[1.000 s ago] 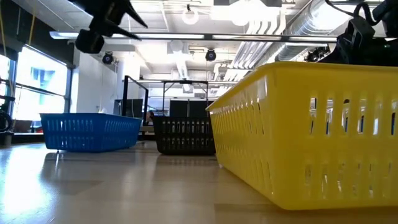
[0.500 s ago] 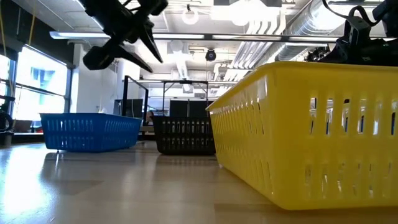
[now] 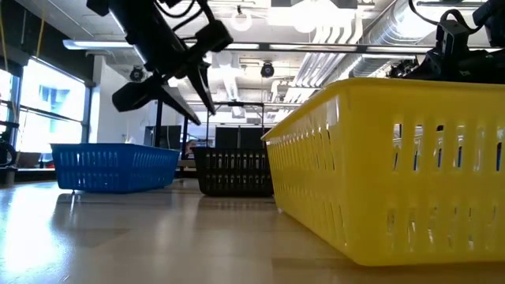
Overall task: Stack baskets on shelf by color
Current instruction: Put the middle black bin on the shelf
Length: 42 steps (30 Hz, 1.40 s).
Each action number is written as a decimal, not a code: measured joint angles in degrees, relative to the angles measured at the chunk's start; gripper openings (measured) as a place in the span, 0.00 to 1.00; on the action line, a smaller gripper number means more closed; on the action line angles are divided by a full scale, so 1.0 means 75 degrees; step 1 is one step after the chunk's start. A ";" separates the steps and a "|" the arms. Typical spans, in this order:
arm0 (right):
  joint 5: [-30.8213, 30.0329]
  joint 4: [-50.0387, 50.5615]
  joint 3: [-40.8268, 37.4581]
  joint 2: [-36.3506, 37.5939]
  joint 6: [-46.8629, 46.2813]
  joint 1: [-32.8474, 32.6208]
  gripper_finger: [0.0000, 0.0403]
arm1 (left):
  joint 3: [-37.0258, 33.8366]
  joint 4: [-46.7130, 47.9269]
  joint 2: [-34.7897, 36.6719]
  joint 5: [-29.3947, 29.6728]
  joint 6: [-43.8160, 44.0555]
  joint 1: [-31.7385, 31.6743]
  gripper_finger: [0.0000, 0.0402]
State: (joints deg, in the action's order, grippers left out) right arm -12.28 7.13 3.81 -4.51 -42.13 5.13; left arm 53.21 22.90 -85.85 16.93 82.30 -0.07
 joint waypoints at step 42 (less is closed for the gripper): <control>0.0047 0.0050 0.0000 -0.0003 0.0019 0.0003 0.26 | -0.0011 -0.0778 -0.1423 0.0058 0.0614 0.0127 0.01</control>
State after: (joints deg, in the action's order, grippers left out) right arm -11.92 7.51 3.81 -4.54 -41.98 5.15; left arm 53.12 17.07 -96.52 17.37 86.91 0.89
